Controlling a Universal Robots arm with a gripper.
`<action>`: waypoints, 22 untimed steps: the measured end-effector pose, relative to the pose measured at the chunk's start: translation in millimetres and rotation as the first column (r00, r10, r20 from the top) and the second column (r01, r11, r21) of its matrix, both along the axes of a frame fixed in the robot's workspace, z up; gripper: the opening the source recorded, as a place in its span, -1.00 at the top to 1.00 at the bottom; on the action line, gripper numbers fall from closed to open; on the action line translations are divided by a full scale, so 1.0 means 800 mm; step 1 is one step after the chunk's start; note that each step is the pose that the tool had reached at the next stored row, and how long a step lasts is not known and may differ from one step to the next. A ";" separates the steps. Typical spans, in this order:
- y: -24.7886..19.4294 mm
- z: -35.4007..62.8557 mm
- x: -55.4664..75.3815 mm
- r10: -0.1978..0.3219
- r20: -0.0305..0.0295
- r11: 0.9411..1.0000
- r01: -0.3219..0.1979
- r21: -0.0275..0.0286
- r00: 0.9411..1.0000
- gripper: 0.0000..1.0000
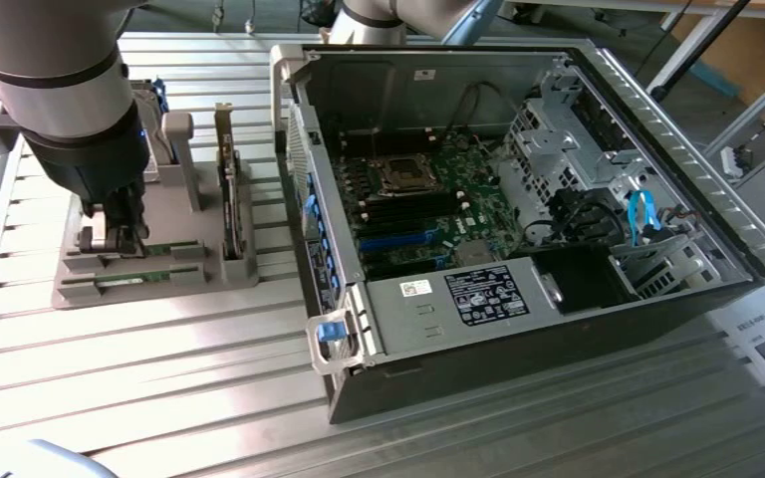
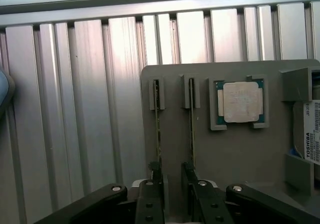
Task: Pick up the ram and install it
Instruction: 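Pick up the ram and move it above insertion slot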
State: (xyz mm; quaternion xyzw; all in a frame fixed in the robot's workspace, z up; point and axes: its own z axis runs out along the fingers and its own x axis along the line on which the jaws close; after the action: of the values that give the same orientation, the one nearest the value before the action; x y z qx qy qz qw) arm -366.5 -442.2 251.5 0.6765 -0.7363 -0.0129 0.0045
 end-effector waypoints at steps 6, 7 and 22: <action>-0.0007 -0.008 0.000 0.000 0.000 1.000 0.000 0.000 1.000 0.40; -0.0008 -0.010 0.000 0.000 0.000 1.000 0.000 0.000 1.000 0.40; -0.0011 -0.027 0.000 0.000 0.000 1.000 0.000 0.000 1.000 0.40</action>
State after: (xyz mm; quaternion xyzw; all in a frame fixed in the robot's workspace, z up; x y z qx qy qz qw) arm -366.5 -443.1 229.5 0.6766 -0.7363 -0.0129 0.0047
